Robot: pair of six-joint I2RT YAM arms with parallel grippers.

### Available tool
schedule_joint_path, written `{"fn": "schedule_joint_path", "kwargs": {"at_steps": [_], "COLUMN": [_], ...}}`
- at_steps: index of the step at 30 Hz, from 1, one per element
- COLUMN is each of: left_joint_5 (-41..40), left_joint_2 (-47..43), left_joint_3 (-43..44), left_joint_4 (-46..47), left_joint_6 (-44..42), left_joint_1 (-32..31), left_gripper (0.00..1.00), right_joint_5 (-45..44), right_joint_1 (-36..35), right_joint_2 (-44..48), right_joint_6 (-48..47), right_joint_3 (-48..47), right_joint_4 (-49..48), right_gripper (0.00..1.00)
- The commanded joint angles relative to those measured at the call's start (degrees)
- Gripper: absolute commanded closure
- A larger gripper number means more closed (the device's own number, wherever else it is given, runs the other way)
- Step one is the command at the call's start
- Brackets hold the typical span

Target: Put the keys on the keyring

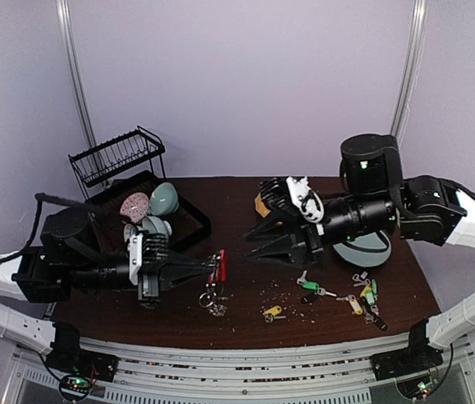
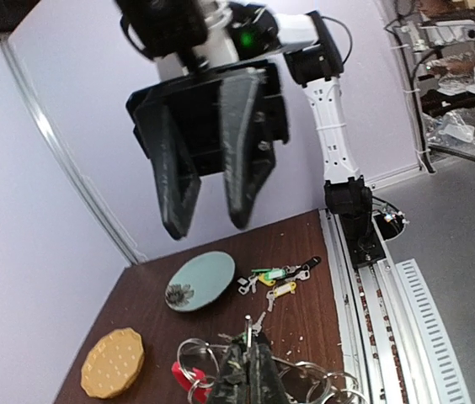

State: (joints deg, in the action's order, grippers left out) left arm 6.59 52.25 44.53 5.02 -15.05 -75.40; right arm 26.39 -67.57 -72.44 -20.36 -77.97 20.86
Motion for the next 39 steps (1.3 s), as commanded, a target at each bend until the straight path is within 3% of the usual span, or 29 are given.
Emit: {"fn": "schedule_joint_path", "kwargs": {"at_steps": [1, 6, 12, 19, 26, 36, 39], "left_joint_5": [6.73, 11.12, 10.97, 13.46, 14.66, 14.83, 14.99], "left_joint_2": [-3.88, -2.72, -1.81, 0.50, 2.67, 3.80, 4.16], "left_joint_3": [-2.76, -1.63, -2.00, -4.26, -4.33, -5.62, -5.43], "left_joint_4": [10.11, 10.27, 15.46, 25.97, 29.04, 34.48, 34.37], "left_joint_6": [-14.14, -22.80, -27.51, -23.02, -20.60, -17.87, -17.25], "left_joint_1": [-0.45, -0.77, -2.46, -2.69, -2.83, -2.90, -2.91], "left_gripper": [1.00, 1.00, 1.00, 1.00, 1.00, 1.00, 1.00], "right_joint_5": [9.94, 9.28, 9.53, 8.58, 5.69, 3.91, 4.04], "right_joint_1": [1.78, -0.26, -5.22, -7.67, -8.76, -9.08, -9.29], "right_joint_2": [5.81, 5.81, 6.18, 5.91, 5.23, 2.51, 2.23], "right_joint_6": [1.40, 4.29, 1.10, 0.23, -0.73, -3.09, -2.85], "right_joint_3": [5.93, 8.90, 10.93, 14.33, 15.31, 14.10, 13.71], "right_joint_4": [-9.65, -17.73, -22.68, -29.38, -35.17, -32.68, -33.73], "right_gripper": [0.68, 0.68, 0.69, 0.70, 0.73, 0.75, 0.80]}}
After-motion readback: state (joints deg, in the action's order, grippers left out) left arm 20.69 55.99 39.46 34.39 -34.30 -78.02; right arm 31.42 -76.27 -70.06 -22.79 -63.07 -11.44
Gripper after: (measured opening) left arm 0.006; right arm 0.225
